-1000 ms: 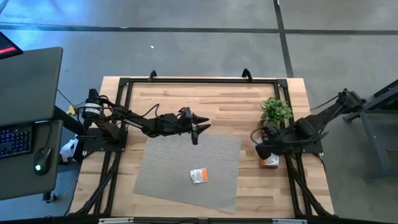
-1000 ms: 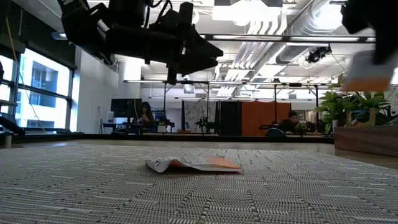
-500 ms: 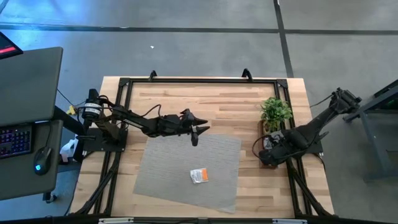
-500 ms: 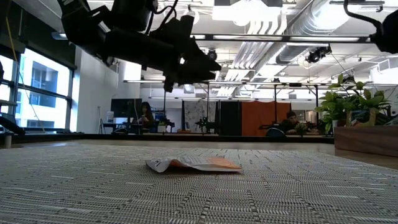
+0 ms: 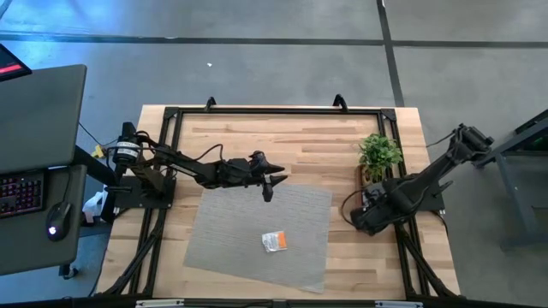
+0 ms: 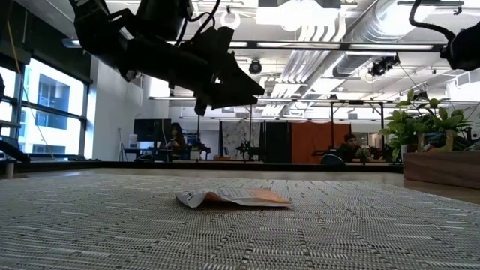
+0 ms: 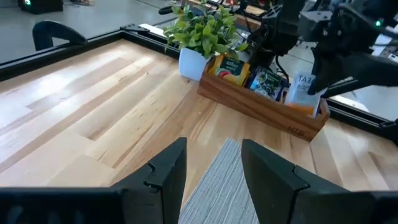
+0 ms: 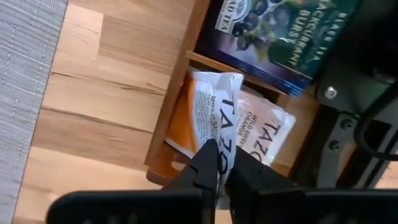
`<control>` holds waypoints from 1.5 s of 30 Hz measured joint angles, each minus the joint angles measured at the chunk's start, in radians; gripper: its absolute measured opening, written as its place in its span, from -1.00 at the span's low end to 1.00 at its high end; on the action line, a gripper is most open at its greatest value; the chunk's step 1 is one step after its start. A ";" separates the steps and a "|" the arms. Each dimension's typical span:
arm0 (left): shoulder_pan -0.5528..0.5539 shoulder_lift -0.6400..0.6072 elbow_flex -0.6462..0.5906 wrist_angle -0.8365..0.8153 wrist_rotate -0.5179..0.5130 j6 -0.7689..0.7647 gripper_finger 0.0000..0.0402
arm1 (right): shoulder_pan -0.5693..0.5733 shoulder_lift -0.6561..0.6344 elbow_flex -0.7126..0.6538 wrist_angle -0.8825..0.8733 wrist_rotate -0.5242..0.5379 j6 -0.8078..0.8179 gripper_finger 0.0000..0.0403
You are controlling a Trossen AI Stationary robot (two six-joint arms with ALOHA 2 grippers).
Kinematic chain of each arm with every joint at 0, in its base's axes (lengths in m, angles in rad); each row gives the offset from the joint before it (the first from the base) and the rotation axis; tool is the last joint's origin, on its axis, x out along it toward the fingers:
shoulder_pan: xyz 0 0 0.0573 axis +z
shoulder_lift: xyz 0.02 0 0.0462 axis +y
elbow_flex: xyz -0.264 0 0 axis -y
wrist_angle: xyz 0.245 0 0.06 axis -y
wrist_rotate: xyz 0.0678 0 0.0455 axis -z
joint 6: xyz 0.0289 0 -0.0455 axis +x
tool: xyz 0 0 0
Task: Pick & Place Tea
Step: Put the white tea bag into the bottom section of the wooden organizer
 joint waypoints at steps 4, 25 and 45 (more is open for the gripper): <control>0.000 0.000 0.000 0.000 0.000 0.000 -0.24 | 0.000 0.037 0.000 0.034 0.000 -0.002 -0.84; 0.000 0.000 0.000 0.001 -0.001 0.000 -0.24 | 0.000 0.034 0.000 0.057 -0.173 -0.190 -0.50; 0.000 0.000 0.000 0.001 -0.003 -0.007 -0.24 | 0.000 -0.162 0.000 0.033 0.124 -0.223 -0.11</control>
